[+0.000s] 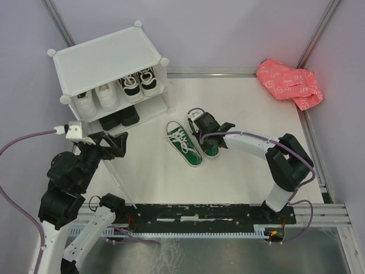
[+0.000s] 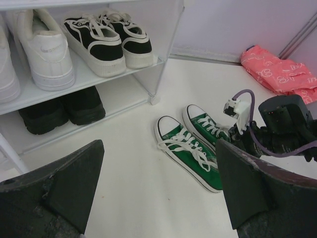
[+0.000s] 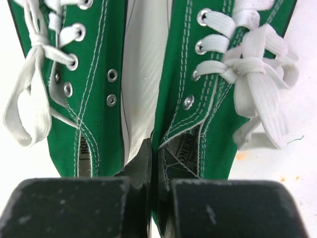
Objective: Place and organize the shoes in the shoe cabinet
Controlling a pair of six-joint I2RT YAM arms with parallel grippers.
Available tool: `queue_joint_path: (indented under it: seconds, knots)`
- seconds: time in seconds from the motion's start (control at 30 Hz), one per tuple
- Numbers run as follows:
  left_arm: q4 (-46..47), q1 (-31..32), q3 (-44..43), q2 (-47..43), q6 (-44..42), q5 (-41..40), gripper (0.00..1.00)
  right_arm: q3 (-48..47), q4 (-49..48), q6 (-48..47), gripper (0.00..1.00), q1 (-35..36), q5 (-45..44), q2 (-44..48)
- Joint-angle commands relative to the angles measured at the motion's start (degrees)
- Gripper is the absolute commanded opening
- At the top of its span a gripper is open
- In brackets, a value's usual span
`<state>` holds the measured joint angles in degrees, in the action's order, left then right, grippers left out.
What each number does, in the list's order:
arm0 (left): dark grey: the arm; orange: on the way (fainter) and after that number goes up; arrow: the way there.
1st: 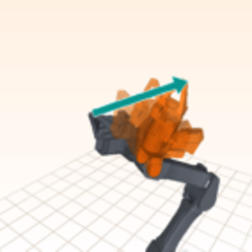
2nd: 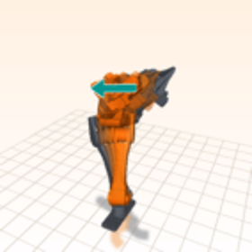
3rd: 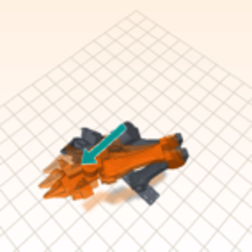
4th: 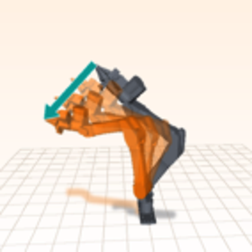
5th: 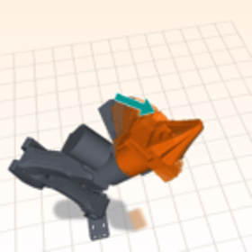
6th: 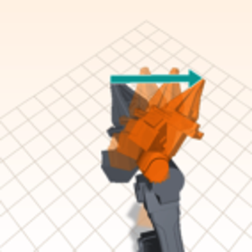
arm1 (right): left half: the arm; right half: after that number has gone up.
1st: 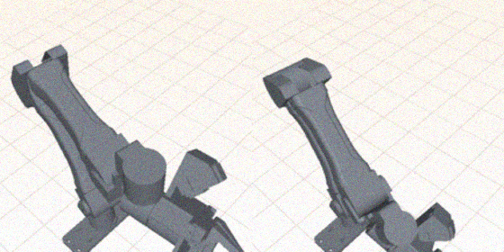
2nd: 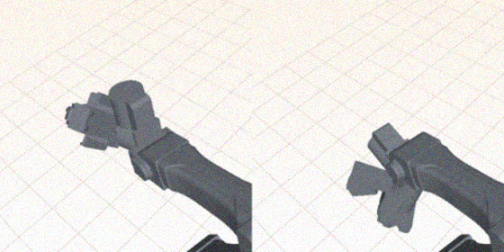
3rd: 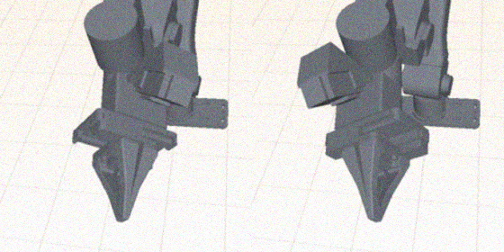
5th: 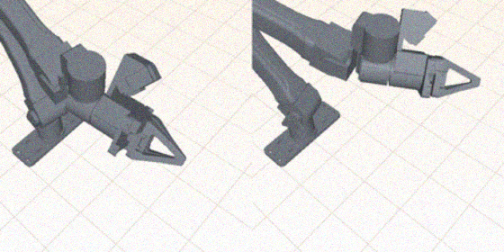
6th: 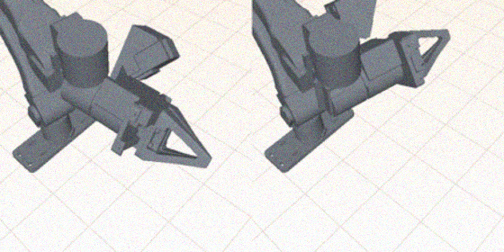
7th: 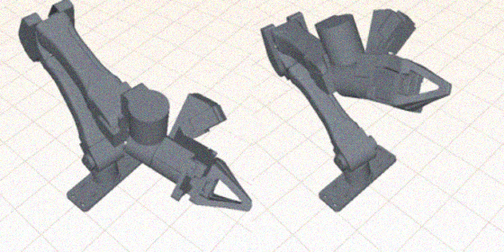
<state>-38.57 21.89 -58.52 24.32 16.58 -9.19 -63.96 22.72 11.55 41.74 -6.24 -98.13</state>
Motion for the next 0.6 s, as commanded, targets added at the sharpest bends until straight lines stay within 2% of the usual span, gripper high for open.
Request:
queue_joint_path:
  seconds: [0.0,0.03,0.07,0.1,0.17,0.4,0.57]
  knots:
    - [-6.3,0.0,1.5,-0.2,3.1,-0.5,0.99,-3.4,-0.9,-4.0,0.02,1.7,0.4,-0.2]
    - [-6.3,0.1,1.5,-0.1,3.2,-0.5,0.99,-3.2,-0.1,-3.9,0.04,1.8,0.7,-0.2]
    - [-6.3,0.0,1.5,0.0,3.1,-0.5,0.99,-2.9,0.6,-3.7,0.13,1.8,1.2,0.0]
    - [-6.2,0.0,1.4,0.1,3.1,-0.5,0.99,-2.5,1.1,-3.4,0.27,1.8,2.1,0.5]
    - [-6.0,0.1,1.5,0.4,2.9,-0.5,0.99,-1.8,1.9,-2.5,0.48,1.8,4.6,2.2]
    - [-5.0,0.1,2.0,0.7,2.7,0.4,0.99,-4.3,8.3,-0.6,0.73,1.8,4.7,9.6]
    - [-4.5,0.1,2.2,0.7,2.6,0.8,0.99,-9.2,15.5,3.1,0.75,1.9,4.8,9.6]
